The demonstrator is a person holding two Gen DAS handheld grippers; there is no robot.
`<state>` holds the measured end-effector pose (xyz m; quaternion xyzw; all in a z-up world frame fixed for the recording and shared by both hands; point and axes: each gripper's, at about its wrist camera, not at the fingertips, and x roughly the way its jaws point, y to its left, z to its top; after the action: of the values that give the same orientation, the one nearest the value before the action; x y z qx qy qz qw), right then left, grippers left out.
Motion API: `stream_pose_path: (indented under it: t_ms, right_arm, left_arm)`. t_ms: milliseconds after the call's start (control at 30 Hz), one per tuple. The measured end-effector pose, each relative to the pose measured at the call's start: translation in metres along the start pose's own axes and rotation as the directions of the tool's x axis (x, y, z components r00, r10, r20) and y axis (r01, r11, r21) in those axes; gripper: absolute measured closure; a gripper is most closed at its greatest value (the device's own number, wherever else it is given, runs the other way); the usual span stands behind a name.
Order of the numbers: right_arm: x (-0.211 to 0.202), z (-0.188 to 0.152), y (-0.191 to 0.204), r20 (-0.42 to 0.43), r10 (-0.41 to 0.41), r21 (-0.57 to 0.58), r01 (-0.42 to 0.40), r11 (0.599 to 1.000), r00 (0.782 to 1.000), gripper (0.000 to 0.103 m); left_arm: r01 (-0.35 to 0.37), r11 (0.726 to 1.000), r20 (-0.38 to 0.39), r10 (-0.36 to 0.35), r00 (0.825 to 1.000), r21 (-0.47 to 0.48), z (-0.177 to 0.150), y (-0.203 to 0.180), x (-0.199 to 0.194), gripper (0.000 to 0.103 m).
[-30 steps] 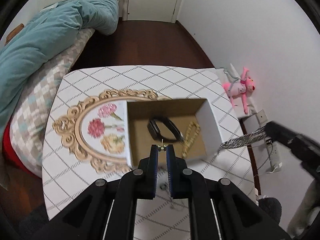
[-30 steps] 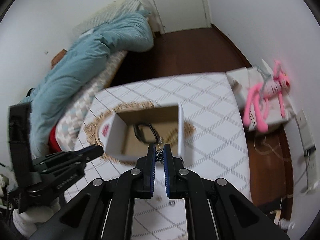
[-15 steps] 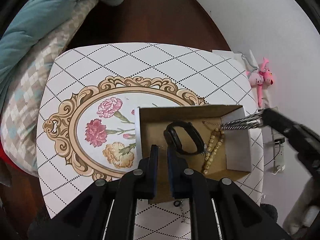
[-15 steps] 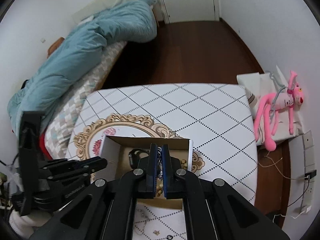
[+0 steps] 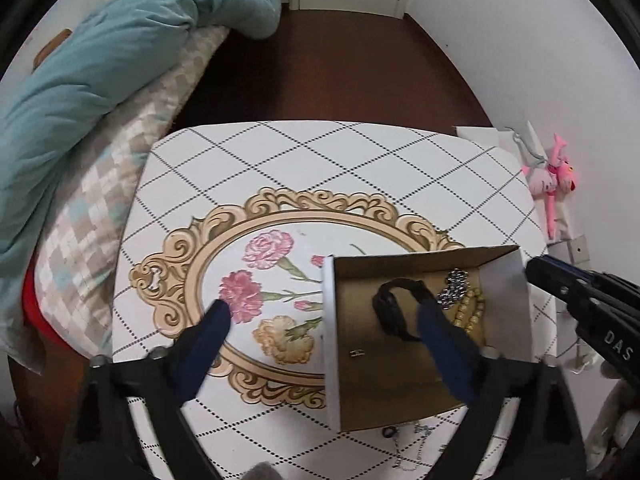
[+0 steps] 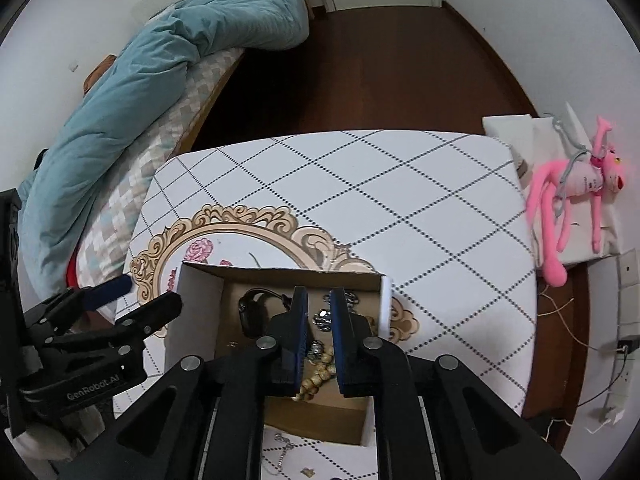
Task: Organize jewelry
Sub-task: 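Carry the earring and chain into the box and open both tools, then lift both tools out of the box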
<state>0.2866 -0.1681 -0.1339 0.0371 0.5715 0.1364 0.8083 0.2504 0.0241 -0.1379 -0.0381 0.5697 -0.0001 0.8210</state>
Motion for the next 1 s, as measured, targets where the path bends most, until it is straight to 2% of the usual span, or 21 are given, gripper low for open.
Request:
stream_pose_path:
  t_ms: [67,133,167,233,333,433,633,800,1000]
  right_arm:
    - [-0.004,-0.007,0.002,0.018,-0.061,-0.024,0.062,0.998,0.998,0.068]
    - [-0.006,-0.016,0.003,0.026,-0.114,-0.044,0.115,0.992,0.993,0.037]
    - [-0.006,-0.019,0.002,0.028,-0.136,-0.048,0.137,0.989,0.990,0.032]
    - [-0.007,-0.029,0.001,0.037,-0.180,-0.053,0.182,0.982,0.983,0.016]
    - [-0.007,-0.044,0.001,0.046,-0.226,-0.061,0.229,0.971,0.973,0.004]
    - [-0.009,-0.058,0.003,0.059,-0.256,-0.066,0.260,0.963,0.965,0.001]
    - [-0.019,-0.073,0.004,0.082,-0.255,-0.037,0.259,0.965,0.963,0.001]
    - [-0.040,-0.081,0.008,0.131,-0.266,-0.022,0.271,0.962,0.955,0.001]
    - [-0.070,-0.097,0.011,0.200,-0.281,0.007,0.285,0.958,0.939,0.001]
  left_arm:
    - [-0.027,1.000,0.012,0.027,1.000,0.001,-0.006,0.001,0.000,0.003]
    - [-0.050,0.999,0.032,0.050,0.998,0.002,-0.014,0.000,0.000,0.000]
    - [-0.061,0.998,0.041,0.061,0.997,0.004,-0.018,0.000,0.000,0.000]
    - [-0.071,0.997,0.046,0.071,0.996,0.005,-0.025,-0.001,0.000,0.000]
    - [-0.082,0.997,0.050,0.081,0.995,0.004,-0.034,-0.002,0.001,0.000]
    - [-0.078,0.997,0.053,0.078,0.996,-0.006,-0.042,-0.003,-0.001,0.000]
    - [-0.085,0.996,0.074,0.086,0.994,-0.013,-0.054,-0.005,-0.012,0.000]
    - [-0.093,0.996,0.136,0.094,0.986,-0.018,-0.063,-0.007,-0.036,0.000]
    - [-0.110,0.994,0.223,0.111,0.969,-0.019,-0.078,-0.012,-0.070,0.000]
